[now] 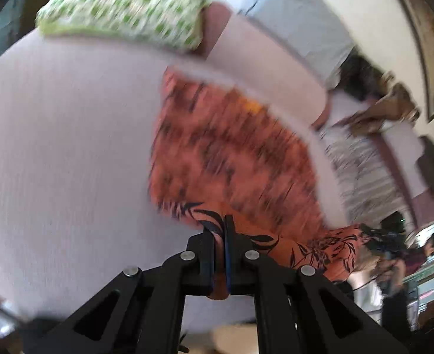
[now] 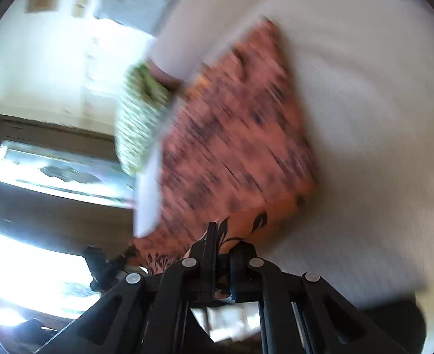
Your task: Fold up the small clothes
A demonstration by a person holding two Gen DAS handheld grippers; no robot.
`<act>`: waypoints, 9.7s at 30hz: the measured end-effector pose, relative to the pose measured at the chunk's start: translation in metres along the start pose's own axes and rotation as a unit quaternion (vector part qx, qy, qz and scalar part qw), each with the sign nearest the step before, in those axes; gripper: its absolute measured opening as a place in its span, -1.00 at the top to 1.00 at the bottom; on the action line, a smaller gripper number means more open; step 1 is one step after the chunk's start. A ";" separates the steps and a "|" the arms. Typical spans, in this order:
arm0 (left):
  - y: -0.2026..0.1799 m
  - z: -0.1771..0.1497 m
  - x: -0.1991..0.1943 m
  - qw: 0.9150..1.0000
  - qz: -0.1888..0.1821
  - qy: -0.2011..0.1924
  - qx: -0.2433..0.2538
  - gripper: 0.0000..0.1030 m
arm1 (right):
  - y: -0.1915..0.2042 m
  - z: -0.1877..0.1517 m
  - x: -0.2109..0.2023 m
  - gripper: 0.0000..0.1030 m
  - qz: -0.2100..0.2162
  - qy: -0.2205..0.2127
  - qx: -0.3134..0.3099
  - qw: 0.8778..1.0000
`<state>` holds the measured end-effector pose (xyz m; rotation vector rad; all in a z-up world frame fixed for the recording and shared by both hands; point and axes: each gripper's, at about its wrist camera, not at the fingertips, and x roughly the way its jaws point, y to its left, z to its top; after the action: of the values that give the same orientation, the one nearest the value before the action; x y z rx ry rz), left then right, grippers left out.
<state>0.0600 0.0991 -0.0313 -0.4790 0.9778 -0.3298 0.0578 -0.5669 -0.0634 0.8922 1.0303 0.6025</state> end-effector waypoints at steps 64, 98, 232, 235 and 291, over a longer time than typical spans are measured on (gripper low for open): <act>0.011 0.017 0.119 0.982 0.156 0.045 0.094 0.40 | 0.021 0.015 0.082 -0.37 -0.212 -0.048 -0.149 0.965; 0.067 0.014 0.086 0.982 0.187 -0.008 -0.024 0.76 | -0.005 0.084 0.112 0.87 -0.291 -0.011 -0.124 0.949; 0.045 -0.100 0.020 0.979 0.182 -0.011 -0.087 0.44 | -0.021 -0.035 0.054 -0.48 -0.184 -0.055 -0.005 0.981; 0.020 -0.089 0.002 0.982 0.176 -0.044 -0.044 0.20 | -0.018 -0.031 0.040 -0.48 -0.183 -0.069 -0.013 0.981; -0.021 -0.079 0.025 0.986 0.131 -0.098 0.042 -0.42 | -0.012 -0.019 0.040 -0.80 -0.260 -0.006 -0.055 0.964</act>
<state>0.0049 0.0509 -0.0747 -0.2956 0.8206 -0.0847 0.0572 -0.5357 -0.0970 0.4938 1.1526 0.2056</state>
